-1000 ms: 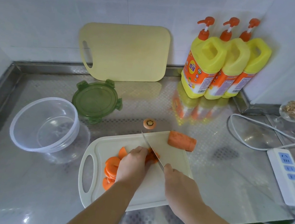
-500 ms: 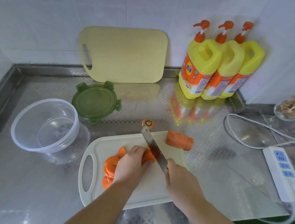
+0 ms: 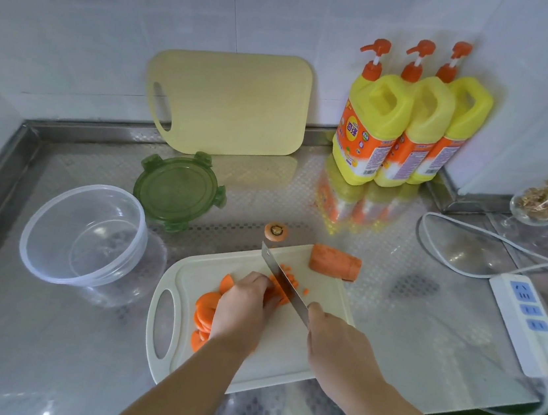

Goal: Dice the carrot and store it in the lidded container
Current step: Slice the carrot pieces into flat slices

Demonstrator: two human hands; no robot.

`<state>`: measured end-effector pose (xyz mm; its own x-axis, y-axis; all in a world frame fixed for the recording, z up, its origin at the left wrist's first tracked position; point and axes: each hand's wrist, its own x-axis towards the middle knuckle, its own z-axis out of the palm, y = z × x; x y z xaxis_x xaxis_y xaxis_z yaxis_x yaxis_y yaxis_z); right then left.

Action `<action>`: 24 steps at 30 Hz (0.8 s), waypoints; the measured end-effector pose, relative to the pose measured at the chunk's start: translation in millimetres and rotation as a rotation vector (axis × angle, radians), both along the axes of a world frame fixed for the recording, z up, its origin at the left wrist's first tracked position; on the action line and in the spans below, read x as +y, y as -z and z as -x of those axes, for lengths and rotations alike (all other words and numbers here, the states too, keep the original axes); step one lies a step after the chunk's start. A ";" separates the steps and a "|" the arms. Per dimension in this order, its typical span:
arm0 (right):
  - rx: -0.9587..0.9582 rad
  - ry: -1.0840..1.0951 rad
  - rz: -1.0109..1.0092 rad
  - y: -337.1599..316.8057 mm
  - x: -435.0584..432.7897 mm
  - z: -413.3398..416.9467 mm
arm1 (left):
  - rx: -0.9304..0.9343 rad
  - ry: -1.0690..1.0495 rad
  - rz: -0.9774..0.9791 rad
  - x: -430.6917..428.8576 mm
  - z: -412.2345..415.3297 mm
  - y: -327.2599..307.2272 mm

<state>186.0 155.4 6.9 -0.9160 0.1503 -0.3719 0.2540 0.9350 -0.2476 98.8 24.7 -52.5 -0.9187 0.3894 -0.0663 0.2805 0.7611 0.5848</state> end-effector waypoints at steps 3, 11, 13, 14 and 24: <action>-0.025 -0.029 -0.013 -0.5 -1.5 0.1 | -0.011 0.000 -0.002 -0.1 1.5 1.0; -0.090 -0.066 -0.083 -1.1 -8.5 11.3 | -0.038 0.009 -0.008 -0.1 5.4 6.7; -0.118 -0.070 -0.111 1.1 -10.0 13.3 | -0.038 0.015 -0.006 -0.8 5.5 8.4; -0.134 -0.073 -0.122 2.3 -10.5 13.6 | -0.044 0.015 -0.006 -0.8 5.3 9.1; -0.059 0.041 0.041 8.4 9.2 14.0 | -0.043 0.019 0.013 -2.7 5.0 1.3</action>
